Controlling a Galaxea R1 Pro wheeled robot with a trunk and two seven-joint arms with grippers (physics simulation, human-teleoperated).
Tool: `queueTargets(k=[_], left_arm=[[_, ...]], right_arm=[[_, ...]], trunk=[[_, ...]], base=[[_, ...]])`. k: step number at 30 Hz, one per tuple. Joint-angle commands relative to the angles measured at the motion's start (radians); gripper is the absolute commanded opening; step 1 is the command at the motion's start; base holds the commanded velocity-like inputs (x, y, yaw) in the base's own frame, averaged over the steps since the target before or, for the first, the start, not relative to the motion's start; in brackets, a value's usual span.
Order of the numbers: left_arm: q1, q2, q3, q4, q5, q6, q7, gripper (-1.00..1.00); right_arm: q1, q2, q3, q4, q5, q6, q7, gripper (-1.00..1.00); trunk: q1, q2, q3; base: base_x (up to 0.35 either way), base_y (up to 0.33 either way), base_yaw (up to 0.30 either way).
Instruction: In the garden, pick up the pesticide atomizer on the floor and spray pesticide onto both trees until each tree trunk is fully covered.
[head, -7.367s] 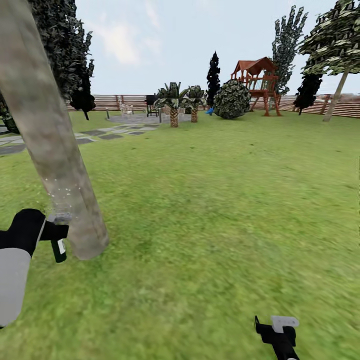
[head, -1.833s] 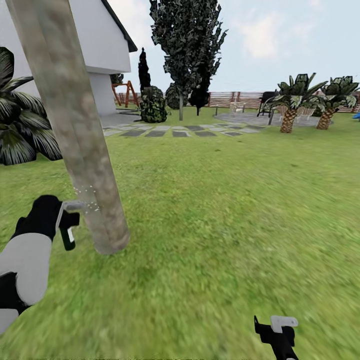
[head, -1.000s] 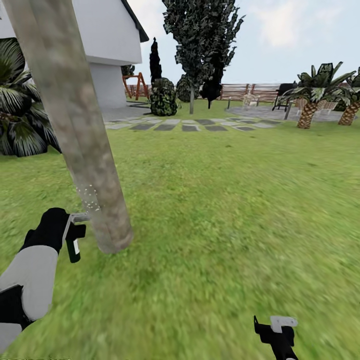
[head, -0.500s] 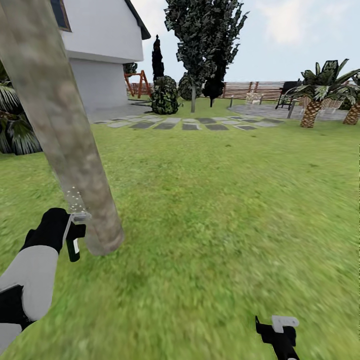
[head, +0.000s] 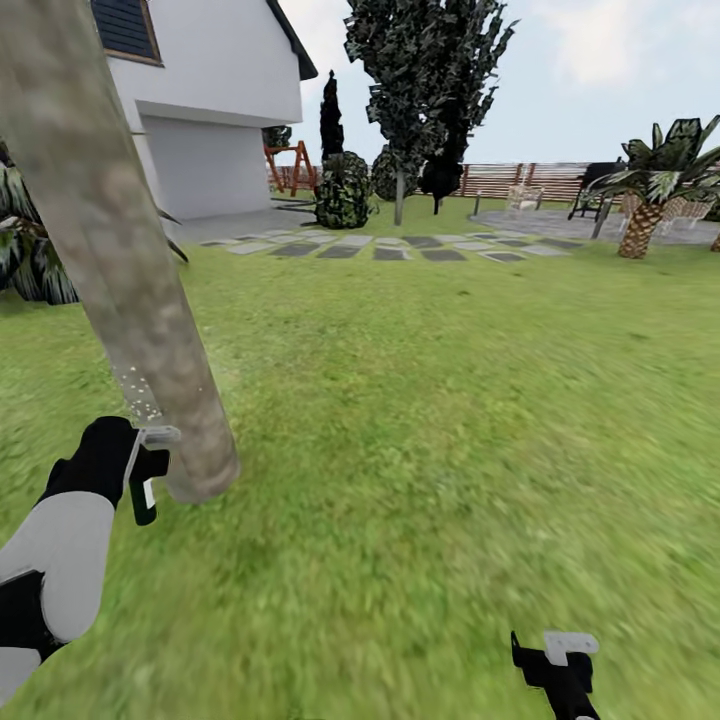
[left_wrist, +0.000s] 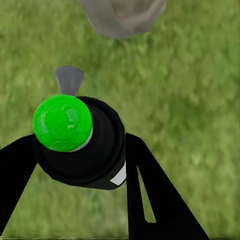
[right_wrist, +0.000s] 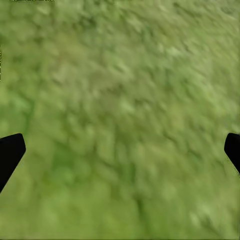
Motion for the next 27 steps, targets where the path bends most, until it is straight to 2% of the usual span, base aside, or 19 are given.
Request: queueTargets(k=[1,6,22,27], left_arm=[[-0.001,-0.001,0.004,0.000,-0.011,0.002,-0.009,-1.00],[0.005,0.000,0.004,-0.001,-0.010,0.002,-0.009,-1.00],[0.005,-0.002,0.004,-0.002,-0.009,0.002,-0.009,-1.00],[0.005,-0.002,0.004,-0.003,-0.009,0.002,-0.009,-1.00]], right_arm=[[-0.001,0.000,-0.004,0.001,0.011,-0.003,-0.006,1.00],[-0.001,0.001,-0.004,0.001,0.011,-0.003,-0.006,1.00],[-0.001,0.001,-0.004,0.001,0.011,-0.003,-0.006,1.00],[-0.001,0.001,-0.004,0.001,0.011,-0.003,-0.006,1.00]], trunk=[[0.000,0.000,-0.001],[0.000,0.000,-0.001],[0.000,0.000,-0.001],[0.000,0.000,-0.001]], base=[[0.027,-0.277,0.276],[0.117,-0.273,0.241],[0.222,-0.202,0.015],[0.104,-0.260,0.249]])
